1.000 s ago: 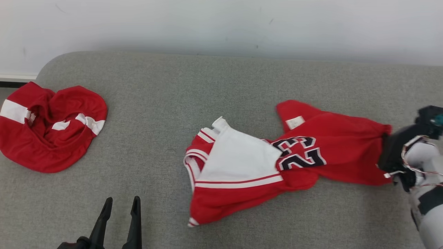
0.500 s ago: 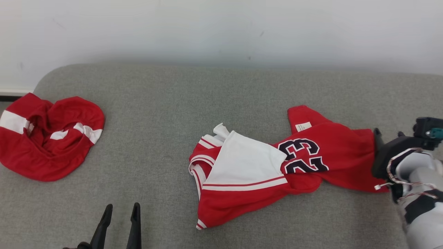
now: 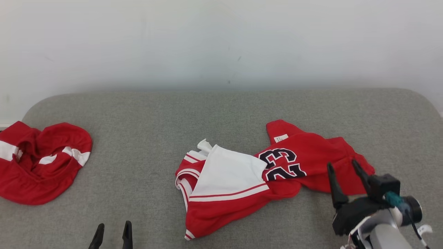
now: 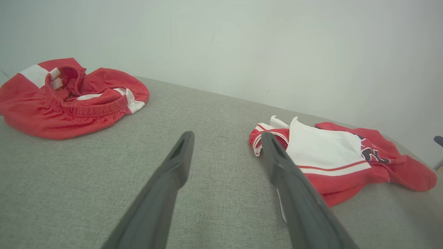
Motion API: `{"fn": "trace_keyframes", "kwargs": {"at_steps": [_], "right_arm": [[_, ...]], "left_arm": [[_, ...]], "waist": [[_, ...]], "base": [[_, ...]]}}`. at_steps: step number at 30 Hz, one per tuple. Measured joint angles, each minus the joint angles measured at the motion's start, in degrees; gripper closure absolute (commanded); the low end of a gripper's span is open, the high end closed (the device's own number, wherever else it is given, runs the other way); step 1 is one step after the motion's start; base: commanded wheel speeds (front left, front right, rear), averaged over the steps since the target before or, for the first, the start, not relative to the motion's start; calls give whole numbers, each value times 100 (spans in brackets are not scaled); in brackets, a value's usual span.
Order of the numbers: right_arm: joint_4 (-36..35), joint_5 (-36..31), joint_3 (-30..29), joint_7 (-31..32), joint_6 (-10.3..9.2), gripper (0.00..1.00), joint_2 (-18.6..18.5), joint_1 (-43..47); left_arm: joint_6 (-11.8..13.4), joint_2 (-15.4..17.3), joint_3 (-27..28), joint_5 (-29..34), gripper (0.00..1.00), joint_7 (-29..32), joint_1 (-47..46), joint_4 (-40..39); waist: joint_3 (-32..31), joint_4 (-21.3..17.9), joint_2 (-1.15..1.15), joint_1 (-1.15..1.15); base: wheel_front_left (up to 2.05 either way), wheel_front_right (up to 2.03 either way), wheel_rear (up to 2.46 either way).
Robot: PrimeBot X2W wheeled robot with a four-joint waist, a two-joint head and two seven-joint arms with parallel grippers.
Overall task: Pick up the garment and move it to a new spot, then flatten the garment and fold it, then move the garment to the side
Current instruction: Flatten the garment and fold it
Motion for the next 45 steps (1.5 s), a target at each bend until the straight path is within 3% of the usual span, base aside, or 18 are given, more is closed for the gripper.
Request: {"fn": "trace_keyframes", "kwargs": {"at_steps": [10, 21, 32, 38, 45], "right_arm": [[-1872, -52, -52, 171, 0, 0, 244, 1800], [-2571, -212, -617, 884, 0, 0, 372, 2126], [-1525, -52, -1180, 2070, 0, 0, -218, 994], [-731, -49, -1318, 2179, 0, 0, -364, 316], [-18, -33, -1093, 2116, 0, 0, -457, -154]], "left_arm": [[2, -2, -1, -56, 0, 1, 92, -21], [16, -3, -27, -77, 0, 1, 60, -18], [8, -2, -32, -15, 0, 1, -180, -102], [0, 38, -75, 11, 0, 1, -372, -109], [0, 101, -113, 15, 0, 1, -490, -92]], "waist": [[-108, -224, 0, -1], [-37, -244, 0, 0], [296, -190, 1, 1], [596, -98, 1, 1], [836, 19, 1, 2]], "base": [[0, 0, 0], [0, 0, 0], [0, 0, 0], [0, 0, 0], [0, 0, 0]]}}
